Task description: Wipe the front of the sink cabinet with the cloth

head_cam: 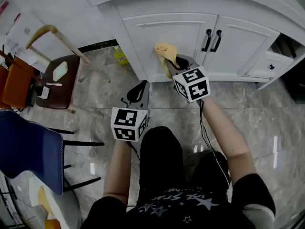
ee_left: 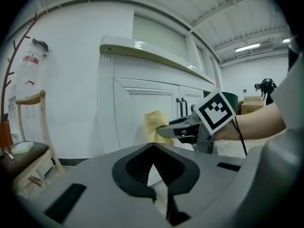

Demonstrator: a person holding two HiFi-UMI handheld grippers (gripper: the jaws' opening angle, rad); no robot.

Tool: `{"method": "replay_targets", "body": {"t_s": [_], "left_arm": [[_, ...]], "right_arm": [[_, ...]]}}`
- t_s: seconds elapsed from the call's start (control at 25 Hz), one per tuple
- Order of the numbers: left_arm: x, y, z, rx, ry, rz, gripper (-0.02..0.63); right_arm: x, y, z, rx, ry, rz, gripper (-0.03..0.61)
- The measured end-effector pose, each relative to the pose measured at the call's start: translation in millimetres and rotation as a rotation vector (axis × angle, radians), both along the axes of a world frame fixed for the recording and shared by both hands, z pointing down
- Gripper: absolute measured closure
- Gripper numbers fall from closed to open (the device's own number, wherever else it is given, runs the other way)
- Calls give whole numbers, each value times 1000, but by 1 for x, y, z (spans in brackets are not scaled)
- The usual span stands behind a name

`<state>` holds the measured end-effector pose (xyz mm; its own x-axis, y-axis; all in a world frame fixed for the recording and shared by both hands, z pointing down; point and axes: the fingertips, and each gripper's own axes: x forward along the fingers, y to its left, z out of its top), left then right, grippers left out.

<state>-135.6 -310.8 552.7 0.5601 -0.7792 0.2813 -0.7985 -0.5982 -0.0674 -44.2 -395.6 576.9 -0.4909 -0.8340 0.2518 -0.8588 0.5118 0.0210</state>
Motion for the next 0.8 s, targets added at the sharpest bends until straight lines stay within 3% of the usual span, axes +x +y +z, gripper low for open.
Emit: {"method": "replay_targets", "body": {"t_s": [0.52, 0.8], "left_arm": [[-68, -5, 2, 22, -12, -81, 598], [-75, -6, 5, 23, -32, -69, 598]], "right_arm": [[-89, -24, 35, -16, 26, -47, 515], [-78, -34, 43, 7, 44, 28, 515]]}}
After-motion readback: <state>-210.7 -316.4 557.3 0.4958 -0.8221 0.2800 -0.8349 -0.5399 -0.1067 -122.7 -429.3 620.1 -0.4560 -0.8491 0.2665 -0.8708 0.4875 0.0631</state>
